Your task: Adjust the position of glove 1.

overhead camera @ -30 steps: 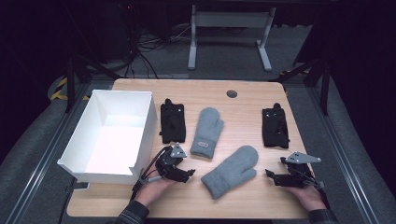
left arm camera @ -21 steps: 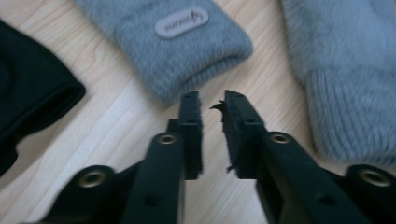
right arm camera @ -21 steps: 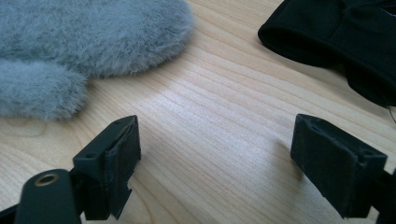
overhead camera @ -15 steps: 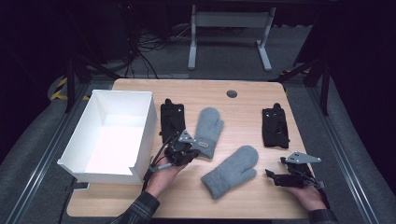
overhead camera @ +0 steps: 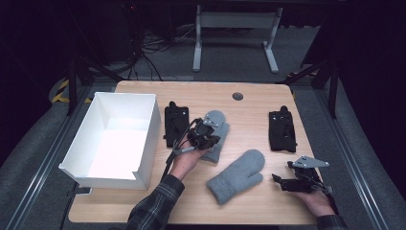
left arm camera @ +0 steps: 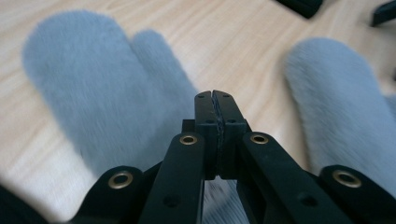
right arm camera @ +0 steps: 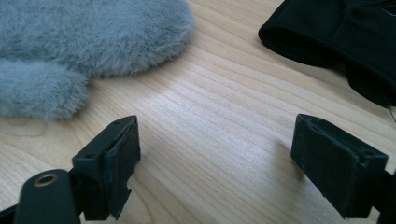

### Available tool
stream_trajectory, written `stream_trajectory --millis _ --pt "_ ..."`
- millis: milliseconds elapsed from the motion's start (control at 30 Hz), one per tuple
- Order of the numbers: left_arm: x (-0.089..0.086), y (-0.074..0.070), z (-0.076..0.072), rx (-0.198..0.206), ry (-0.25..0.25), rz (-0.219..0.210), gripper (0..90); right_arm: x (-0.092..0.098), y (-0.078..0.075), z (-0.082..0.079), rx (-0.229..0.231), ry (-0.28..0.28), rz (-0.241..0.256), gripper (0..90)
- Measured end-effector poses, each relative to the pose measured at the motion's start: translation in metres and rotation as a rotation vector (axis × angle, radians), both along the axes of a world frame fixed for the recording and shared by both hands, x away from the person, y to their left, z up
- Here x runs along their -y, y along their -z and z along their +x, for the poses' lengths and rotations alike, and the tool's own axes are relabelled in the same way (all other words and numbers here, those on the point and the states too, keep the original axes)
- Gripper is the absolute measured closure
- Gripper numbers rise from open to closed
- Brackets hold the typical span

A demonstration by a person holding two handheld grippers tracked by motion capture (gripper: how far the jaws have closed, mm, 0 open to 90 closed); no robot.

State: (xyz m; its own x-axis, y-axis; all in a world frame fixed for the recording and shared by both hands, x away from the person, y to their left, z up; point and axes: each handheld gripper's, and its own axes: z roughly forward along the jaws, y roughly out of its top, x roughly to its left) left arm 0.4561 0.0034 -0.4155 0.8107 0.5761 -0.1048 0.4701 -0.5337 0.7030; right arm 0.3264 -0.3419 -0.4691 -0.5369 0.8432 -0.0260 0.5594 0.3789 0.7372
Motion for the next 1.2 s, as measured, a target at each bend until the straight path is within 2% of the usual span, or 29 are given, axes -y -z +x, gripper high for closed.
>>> stream_trajectory --millis 33,67,133,267,367,500,767,1067,1200 --pt "0.004 0.001 0.005 -0.002 -0.001 0.000 89.8 0.000 0.000 0.000 0.001 0.000 0.001 15.8" --pt "0.010 0.003 0.015 0.005 -0.005 0.017 89.8 0.000 0.000 0.000 0.001 -0.001 0.001 15.7" --pt "0.012 0.004 0.019 0.014 -0.010 0.026 89.8 0.000 0.000 0.000 0.000 -0.001 0.001 15.7" --pt "0.019 0.008 0.038 0.014 -0.036 0.054 89.8 0.000 0.000 0.000 0.000 -0.002 0.003 15.7" --pt "0.022 0.013 0.049 -0.004 -0.041 0.076 89.9 0.000 0.000 0.000 0.000 -0.002 0.001 15.5" --pt "0.026 0.022 0.054 -0.029 -0.034 0.087 89.9 0.000 0.000 0.000 0.000 -0.002 0.000 15.3" --pt "0.033 0.024 0.040 -0.048 0.041 0.119 90.0 0.000 0.000 0.000 0.000 -0.004 0.000 15.2" --pt "0.036 0.023 0.018 -0.066 0.141 0.118 90.0 0.000 0.000 0.000 0.000 -0.004 0.000 15.2" --pt "0.035 0.024 0.007 -0.079 0.162 0.102 90.0 0.000 0.000 0.000 0.000 -0.004 -0.001 15.2"
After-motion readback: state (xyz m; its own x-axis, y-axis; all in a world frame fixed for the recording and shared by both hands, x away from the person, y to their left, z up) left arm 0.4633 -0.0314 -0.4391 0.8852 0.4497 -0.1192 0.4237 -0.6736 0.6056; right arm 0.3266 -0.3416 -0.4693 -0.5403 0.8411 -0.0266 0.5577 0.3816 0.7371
